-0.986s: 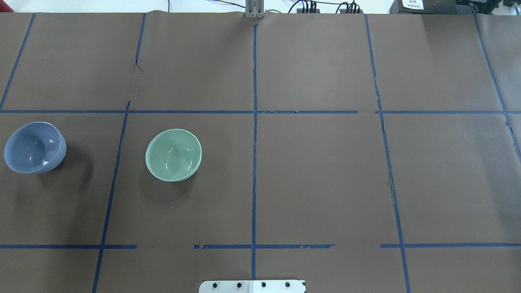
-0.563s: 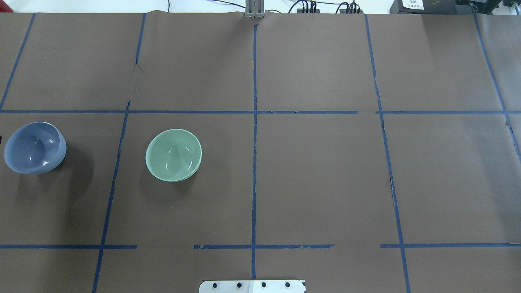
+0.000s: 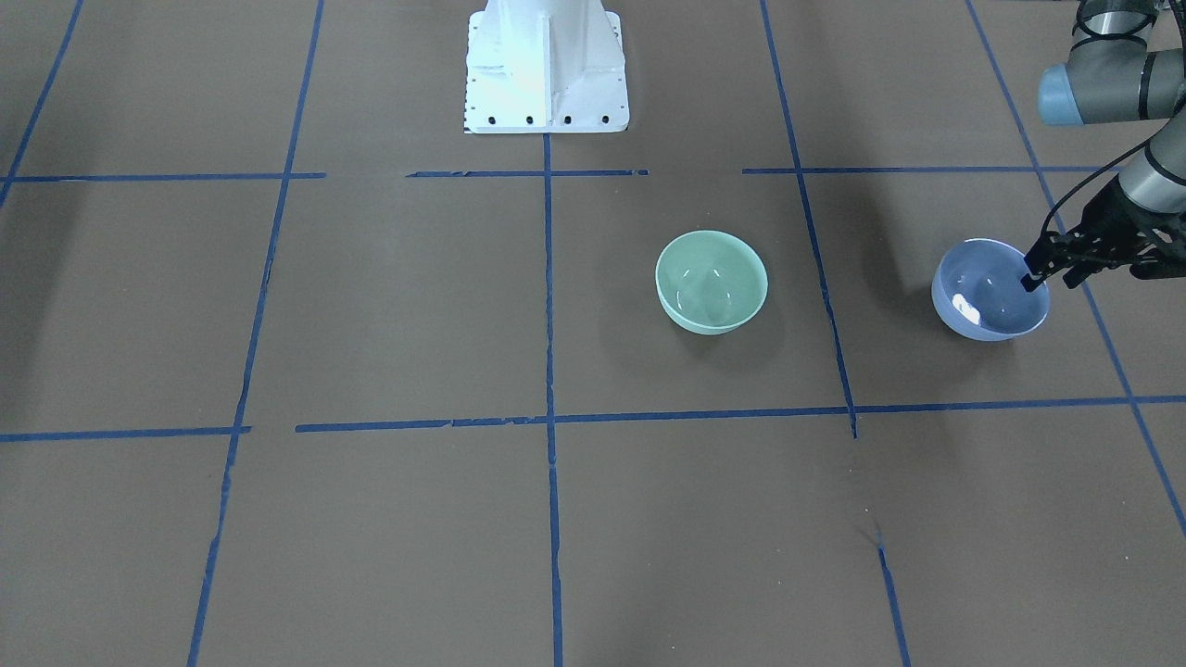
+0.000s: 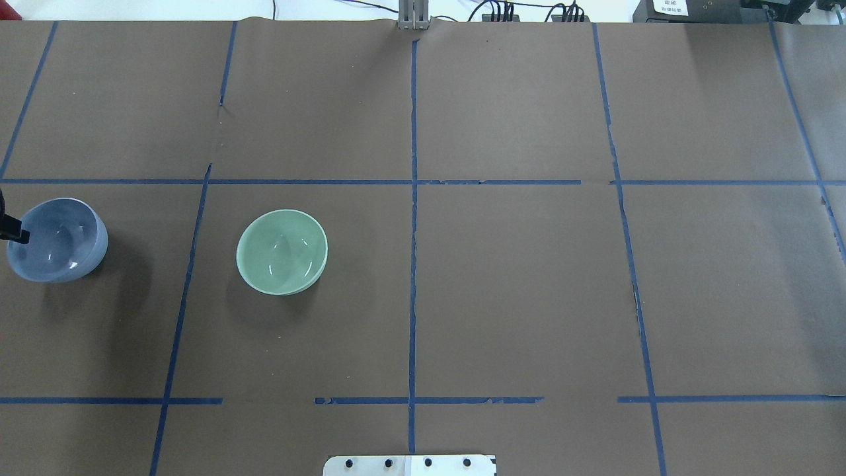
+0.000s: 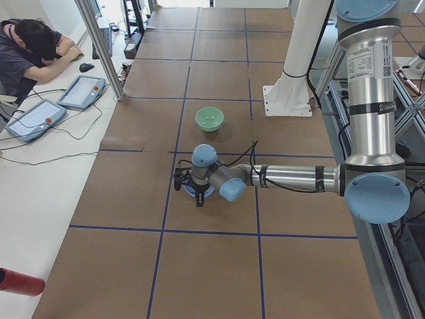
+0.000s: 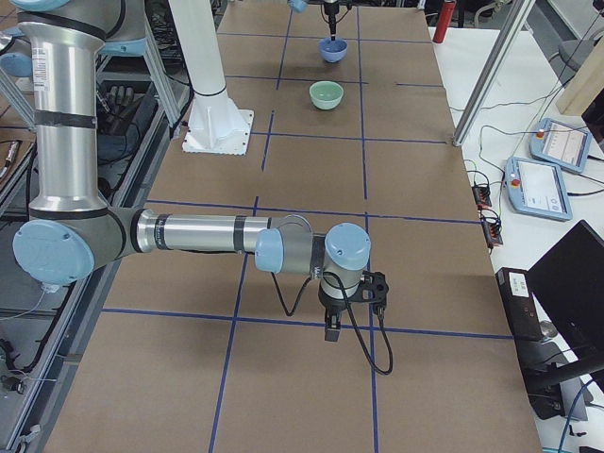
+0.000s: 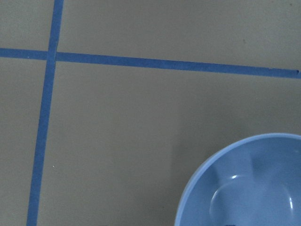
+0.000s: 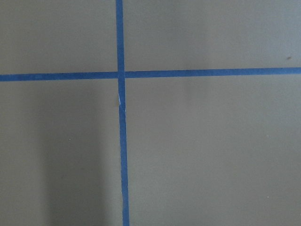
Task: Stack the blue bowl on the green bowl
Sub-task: 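Lower the left gripper to the rim of the blue bowl and grasp it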
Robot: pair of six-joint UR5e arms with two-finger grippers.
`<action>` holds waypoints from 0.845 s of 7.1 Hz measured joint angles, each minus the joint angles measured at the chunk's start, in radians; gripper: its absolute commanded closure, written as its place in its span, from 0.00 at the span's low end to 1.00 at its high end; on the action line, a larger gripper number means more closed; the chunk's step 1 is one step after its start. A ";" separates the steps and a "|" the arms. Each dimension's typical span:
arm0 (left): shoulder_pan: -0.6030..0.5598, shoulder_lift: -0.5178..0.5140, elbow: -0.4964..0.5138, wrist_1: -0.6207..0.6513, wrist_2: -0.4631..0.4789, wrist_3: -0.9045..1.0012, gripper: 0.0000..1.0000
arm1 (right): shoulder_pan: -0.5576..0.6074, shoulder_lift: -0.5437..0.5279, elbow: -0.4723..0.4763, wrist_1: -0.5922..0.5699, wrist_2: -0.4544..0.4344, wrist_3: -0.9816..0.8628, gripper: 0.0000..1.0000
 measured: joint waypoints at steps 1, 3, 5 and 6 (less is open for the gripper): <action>0.000 0.000 -0.001 0.001 -0.002 -0.002 1.00 | 0.000 0.000 0.000 0.000 0.000 0.001 0.00; 0.000 0.000 -0.010 0.006 -0.004 -0.003 1.00 | 0.000 0.000 0.000 0.000 0.000 0.000 0.00; -0.006 0.007 -0.071 0.026 -0.023 -0.001 1.00 | 0.000 0.000 0.000 0.000 0.000 0.000 0.00; -0.009 0.008 -0.140 0.085 -0.040 -0.002 1.00 | 0.000 0.000 0.000 0.000 0.000 0.000 0.00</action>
